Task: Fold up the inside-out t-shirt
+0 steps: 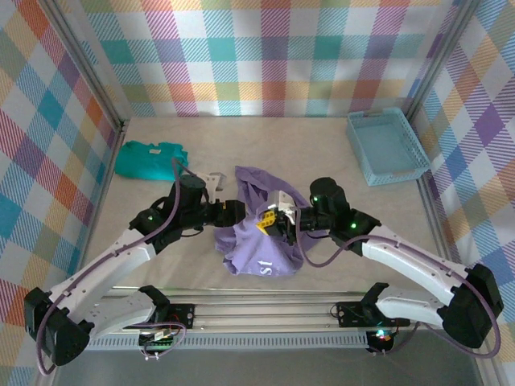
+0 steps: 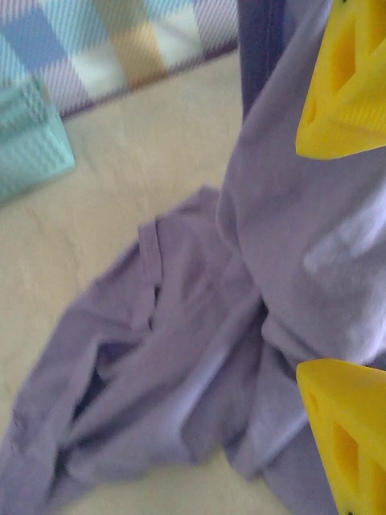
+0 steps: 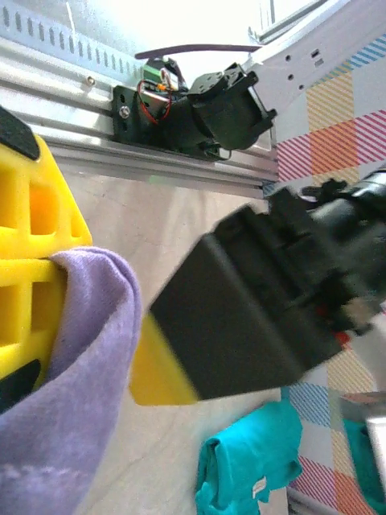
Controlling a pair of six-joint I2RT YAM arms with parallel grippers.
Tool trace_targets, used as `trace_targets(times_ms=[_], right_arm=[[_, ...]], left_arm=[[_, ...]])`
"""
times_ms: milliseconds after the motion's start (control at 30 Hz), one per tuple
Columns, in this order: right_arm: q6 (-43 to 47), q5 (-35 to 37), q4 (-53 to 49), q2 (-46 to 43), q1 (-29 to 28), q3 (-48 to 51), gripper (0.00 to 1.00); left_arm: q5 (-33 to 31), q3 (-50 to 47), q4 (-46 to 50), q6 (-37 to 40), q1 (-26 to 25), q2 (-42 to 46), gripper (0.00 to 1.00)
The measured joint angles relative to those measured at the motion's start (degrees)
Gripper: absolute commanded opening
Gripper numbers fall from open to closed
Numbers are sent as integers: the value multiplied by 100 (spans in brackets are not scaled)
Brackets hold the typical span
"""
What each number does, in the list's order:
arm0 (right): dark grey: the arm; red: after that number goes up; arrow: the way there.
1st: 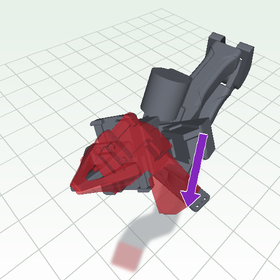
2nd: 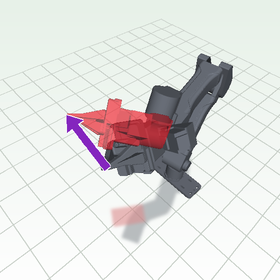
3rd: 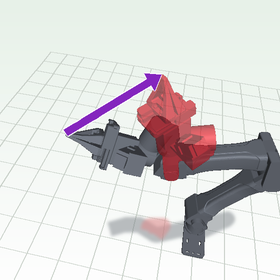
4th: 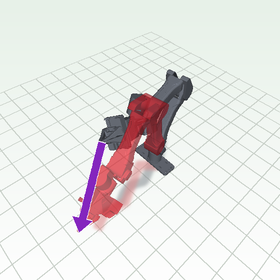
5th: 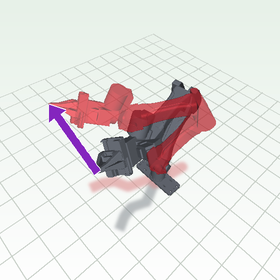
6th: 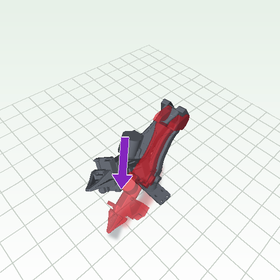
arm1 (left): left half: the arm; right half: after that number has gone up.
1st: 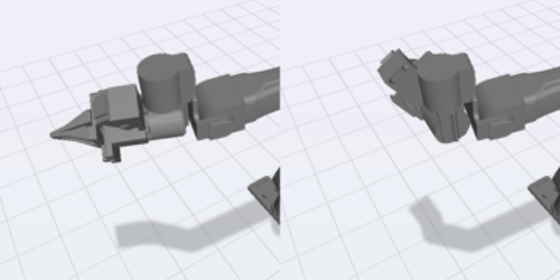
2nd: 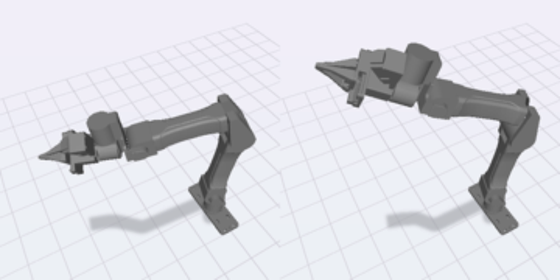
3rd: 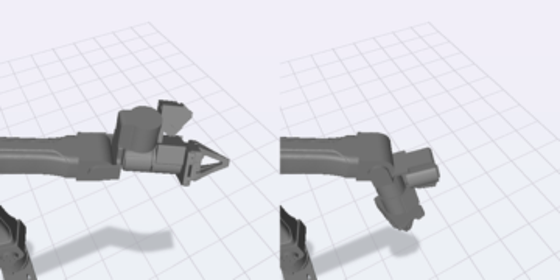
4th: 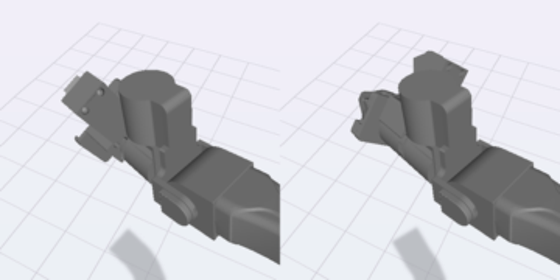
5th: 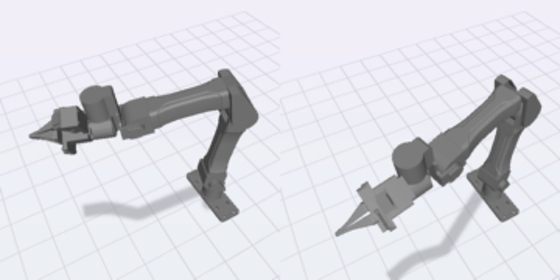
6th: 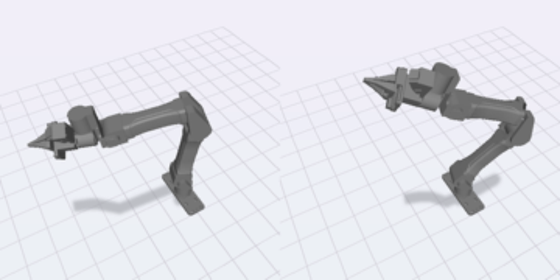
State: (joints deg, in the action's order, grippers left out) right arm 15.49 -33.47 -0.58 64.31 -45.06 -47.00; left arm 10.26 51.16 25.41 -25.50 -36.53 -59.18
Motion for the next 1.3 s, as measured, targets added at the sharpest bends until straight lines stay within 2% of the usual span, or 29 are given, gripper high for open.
trace_targets(times_ms=[100, 167, 267, 300, 367, 400, 533, 567, 633, 700, 800, 867, 1067, 1167, 1300], right_arm=[[-557, 501, -850, 599, 170, -901, 0], [-1207, 885, -1519, 1185, 723, -1600, 0], [-1836, 1961, -1998, 1681, 1493, -1751, 2], [-1923, 2319, -2243, 1764, 1550, -1716, 4], [-1768, 2695, -2509, 1882, 1202, -1714, 3], [-1515, 2721, -2524, 1915, 774, -1725, 3], [-48, 1692, -2540, 1954, -1034, -1886, 0], [192, 1523, -2583, 1950, -1246, -1906, 0], [621, 1537, -2776, 1943, -1276, -1912, 0], [863, 1912, -2962, 1943, -953, -1888, 0], [1102, 2358, -3095, 1945, -597, -1775, 1], [1220, 2428, -3088, 1943, -595, -1613, 1], [1388, 2334, -3215, 1943, -741, -1097, 6], [1110, 2310, -3449, 1943, -743, -1088, 10], [306, 2302, -3547, 1851, -710, -874, 14]], left_arm=[[-680, 55, 435, -22, 0, -83, 67], [-984, 55, 625, -28, 0, -76, 67], [-1248, 55, 754, -63, 0, -59, 67], [-1360, 55, 787, -81, 2, -55, 67], [-1613, 55, 876, -129, 22, -44, 67], [-1757, 55, 949, -170, 39, -33, 67], [-2203, 55, 1185, -271, 243, 122, 67], [-2284, 55, 1224, -308, 317, 201, 67], [-2433, 39, 1259, -393, 531, 463, 66], [-2498, -31, 1255, -487, 761, 761, 67], [-2481, -157, 1255, -555, 1034, 1043, 67], [-2350, -179, 1220, -542, 1088, 1034, 66], [-1182, -199, 946, -448, 1080, 306, 67], [-767, -227, 841, -446, 949, -140, 66], [-431, -251, 678, -350, 503, -686, 66]])
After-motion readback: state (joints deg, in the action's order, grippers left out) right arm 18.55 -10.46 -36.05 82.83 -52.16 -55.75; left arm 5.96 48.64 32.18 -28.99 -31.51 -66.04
